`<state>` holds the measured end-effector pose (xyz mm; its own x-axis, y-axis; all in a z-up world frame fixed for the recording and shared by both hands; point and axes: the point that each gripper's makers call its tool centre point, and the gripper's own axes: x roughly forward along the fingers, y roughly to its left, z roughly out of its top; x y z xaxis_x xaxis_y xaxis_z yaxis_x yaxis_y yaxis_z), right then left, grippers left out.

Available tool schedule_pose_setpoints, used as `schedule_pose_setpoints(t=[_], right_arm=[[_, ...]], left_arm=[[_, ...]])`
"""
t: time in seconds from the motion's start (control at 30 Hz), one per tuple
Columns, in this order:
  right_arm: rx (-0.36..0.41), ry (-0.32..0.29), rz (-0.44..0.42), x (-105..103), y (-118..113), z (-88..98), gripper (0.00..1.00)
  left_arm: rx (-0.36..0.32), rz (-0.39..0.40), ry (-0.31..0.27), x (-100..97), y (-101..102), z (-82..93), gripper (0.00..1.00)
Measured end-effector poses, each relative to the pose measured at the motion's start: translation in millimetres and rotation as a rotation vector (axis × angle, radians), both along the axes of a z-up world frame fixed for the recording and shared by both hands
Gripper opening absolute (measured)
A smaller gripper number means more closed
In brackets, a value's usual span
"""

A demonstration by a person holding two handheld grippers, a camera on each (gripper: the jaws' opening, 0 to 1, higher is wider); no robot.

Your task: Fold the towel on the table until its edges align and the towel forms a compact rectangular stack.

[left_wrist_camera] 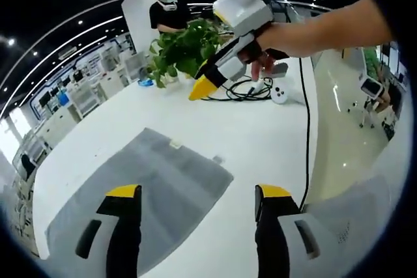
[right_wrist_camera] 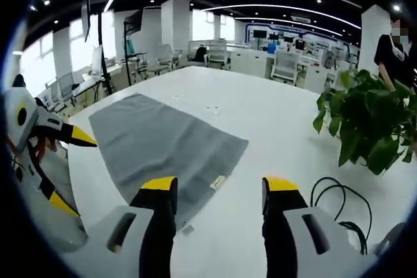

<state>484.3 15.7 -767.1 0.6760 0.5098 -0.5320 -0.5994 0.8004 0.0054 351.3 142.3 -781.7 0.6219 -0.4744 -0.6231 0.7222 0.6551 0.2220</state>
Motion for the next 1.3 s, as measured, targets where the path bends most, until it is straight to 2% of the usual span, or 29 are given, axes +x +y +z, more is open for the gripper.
schedule_pose_setpoints(t=[0.17, 0.37, 0.5, 0.63, 0.73, 0.83, 0.97, 1.13, 1.3], right_arm=[[-0.012, 0.016, -0.016, 9, 3, -6.3, 0.51], [-0.004, 0.041, -0.025, 27, 8, -16.6, 0.49], [-0.001, 0.043, -0.025, 35, 9, -15.3, 0.48], [0.024, 0.026, -0.027, 37, 10, -11.8, 0.46], [0.032, 0.032, -0.023, 43, 12, -14.1, 0.45], [0.040, 0.012, -0.023, 48, 13, -13.9, 0.44], [0.054, 0.002, -0.014, 55, 17, -13.4, 0.41], [0.042, 0.024, -0.001, 65, 20, -28.6, 0.38], [0.048, 0.038, 0.009, 75, 22, -35.8, 0.37]], left_arm=[[-0.019, 0.002, 0.028, 1.4, -1, -8.3, 0.70], [-0.040, -0.027, 0.049, 2.4, -12, -18.3, 0.68], [-0.044, -0.040, 0.057, 4.7, -18, -23.2, 0.66], [-0.040, -0.065, 0.058, 7.5, -24, -26.6, 0.61], [-0.040, -0.067, 0.061, 10.0, -26, -29.7, 0.60], [-0.033, -0.065, 0.070, 11.0, -27, -35.0, 0.60], [-0.019, -0.073, 0.074, 11.6, -29, -41.3, 0.55], [-0.014, -0.072, 0.086, 15.6, -32, -48.1, 0.53], [-0.007, -0.077, 0.092, 20.4, -38, -52.0, 0.52]])
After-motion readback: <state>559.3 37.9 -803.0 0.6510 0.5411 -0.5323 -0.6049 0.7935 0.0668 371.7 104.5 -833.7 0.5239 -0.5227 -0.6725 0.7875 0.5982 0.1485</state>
